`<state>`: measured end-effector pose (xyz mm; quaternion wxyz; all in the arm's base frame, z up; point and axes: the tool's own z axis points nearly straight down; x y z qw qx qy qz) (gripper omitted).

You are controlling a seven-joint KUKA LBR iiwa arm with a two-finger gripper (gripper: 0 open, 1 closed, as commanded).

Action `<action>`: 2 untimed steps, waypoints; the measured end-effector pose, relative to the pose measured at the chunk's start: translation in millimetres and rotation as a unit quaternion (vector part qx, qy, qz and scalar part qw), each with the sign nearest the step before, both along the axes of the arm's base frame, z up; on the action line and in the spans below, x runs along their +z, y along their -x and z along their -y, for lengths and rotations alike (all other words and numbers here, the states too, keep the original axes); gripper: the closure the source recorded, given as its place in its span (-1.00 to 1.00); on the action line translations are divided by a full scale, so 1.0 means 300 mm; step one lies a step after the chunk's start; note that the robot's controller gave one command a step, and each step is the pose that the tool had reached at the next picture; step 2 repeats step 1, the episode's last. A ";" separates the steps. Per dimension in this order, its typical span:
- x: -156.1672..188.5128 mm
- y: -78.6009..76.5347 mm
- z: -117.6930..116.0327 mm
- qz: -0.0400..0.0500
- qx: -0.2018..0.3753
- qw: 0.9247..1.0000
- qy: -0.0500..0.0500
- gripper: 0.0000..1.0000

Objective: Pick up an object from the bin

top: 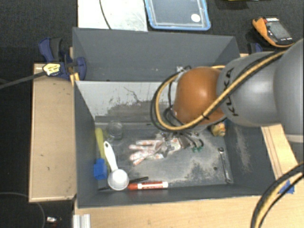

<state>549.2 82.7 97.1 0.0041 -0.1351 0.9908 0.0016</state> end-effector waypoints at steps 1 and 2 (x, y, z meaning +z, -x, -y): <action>0.093 -0.005 -0.001 0.003 -0.001 1.000 0.000 1.00; 0.093 -0.005 -0.001 0.003 -0.001 1.000 0.000 1.00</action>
Offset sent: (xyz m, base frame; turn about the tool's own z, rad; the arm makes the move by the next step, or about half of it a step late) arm 0.0012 0.0001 0.0607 0.0003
